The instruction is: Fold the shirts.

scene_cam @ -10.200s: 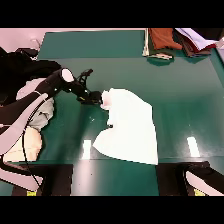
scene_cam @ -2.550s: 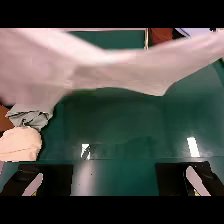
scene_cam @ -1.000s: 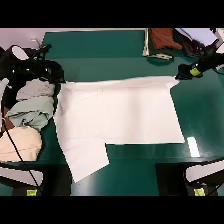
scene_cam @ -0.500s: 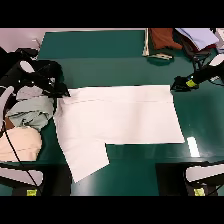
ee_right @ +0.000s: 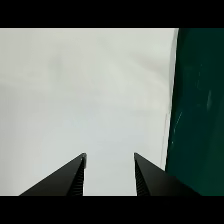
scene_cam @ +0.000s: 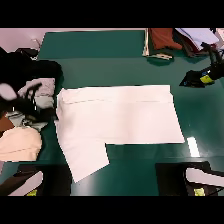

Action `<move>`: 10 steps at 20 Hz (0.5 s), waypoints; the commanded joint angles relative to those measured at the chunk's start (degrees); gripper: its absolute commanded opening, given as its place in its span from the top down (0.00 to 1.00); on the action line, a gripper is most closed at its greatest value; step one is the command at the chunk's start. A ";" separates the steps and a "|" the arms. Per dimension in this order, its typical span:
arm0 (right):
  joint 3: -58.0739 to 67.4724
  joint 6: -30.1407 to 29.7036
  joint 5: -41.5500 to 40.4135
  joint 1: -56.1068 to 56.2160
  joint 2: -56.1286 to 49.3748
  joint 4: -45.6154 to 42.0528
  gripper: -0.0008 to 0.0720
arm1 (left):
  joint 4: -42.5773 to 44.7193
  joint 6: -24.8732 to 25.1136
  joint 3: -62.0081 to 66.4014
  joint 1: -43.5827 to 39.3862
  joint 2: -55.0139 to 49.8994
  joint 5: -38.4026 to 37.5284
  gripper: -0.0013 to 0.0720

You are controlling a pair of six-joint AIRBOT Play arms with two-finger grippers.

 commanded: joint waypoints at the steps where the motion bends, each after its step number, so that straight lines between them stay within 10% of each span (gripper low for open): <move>1: -0.02 0.02 0.61 2.03 3.82 0.00 0.50 | -0.94 -3.50 -14.29 0.09 10.67 -1.25 0.25; 10: -0.02 0.02 1.20 3.65 4.37 0.28 0.50 | -7.96 -3.32 -25.22 0.07 11.37 2.47 0.25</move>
